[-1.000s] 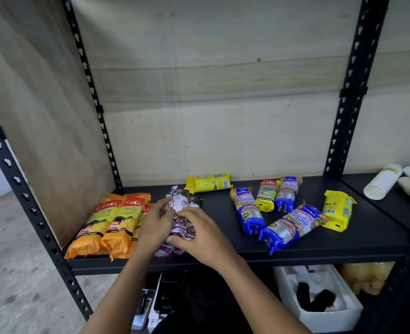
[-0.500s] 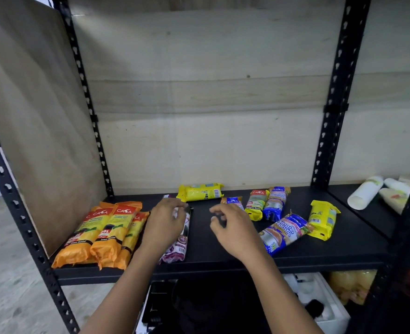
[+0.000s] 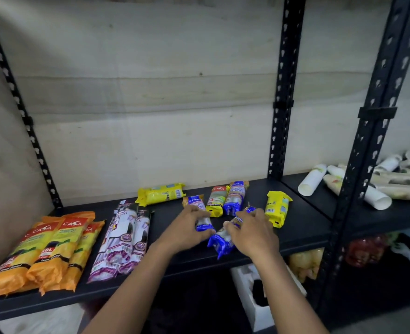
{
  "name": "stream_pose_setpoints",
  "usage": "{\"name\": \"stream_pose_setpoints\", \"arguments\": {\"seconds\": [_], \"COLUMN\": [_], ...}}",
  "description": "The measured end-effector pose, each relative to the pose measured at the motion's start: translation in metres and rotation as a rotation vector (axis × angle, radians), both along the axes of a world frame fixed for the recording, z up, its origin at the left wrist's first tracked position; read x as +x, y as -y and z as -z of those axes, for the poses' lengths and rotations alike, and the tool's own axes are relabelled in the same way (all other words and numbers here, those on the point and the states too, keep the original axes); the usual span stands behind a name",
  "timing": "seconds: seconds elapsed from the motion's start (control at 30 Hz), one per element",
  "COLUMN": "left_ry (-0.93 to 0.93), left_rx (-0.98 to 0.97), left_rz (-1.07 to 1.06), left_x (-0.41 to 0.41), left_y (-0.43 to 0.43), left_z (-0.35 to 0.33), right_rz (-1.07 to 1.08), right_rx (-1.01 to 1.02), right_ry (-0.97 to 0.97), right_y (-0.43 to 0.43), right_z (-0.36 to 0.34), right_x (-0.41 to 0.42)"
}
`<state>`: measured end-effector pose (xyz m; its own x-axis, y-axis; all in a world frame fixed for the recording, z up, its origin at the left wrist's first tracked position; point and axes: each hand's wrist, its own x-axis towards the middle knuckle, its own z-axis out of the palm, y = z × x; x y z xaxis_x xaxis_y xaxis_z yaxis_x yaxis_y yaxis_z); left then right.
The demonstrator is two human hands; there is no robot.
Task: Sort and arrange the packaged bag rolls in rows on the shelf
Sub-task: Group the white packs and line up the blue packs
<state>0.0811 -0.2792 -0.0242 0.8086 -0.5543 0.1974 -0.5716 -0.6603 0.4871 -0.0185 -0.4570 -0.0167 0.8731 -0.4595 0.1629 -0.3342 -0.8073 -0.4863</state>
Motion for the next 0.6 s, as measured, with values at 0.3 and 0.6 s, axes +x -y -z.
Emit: {"name": "stream_pose_setpoints", "arguments": {"seconds": [0.3,0.6], "left_ry": [0.031,0.105], "left_rx": [0.023,-0.057], "left_rz": [0.002,-0.126], "left_x": [-0.003,-0.017], "left_y": [0.003,-0.015], "left_z": [0.003,0.005], "right_rz": [0.008,-0.029], "right_rx": [0.096,0.332], "right_ry": [0.066,0.297], "right_y": [-0.01,-0.015], "right_z": [0.013,0.018], "right_x": [0.007,0.003]}}
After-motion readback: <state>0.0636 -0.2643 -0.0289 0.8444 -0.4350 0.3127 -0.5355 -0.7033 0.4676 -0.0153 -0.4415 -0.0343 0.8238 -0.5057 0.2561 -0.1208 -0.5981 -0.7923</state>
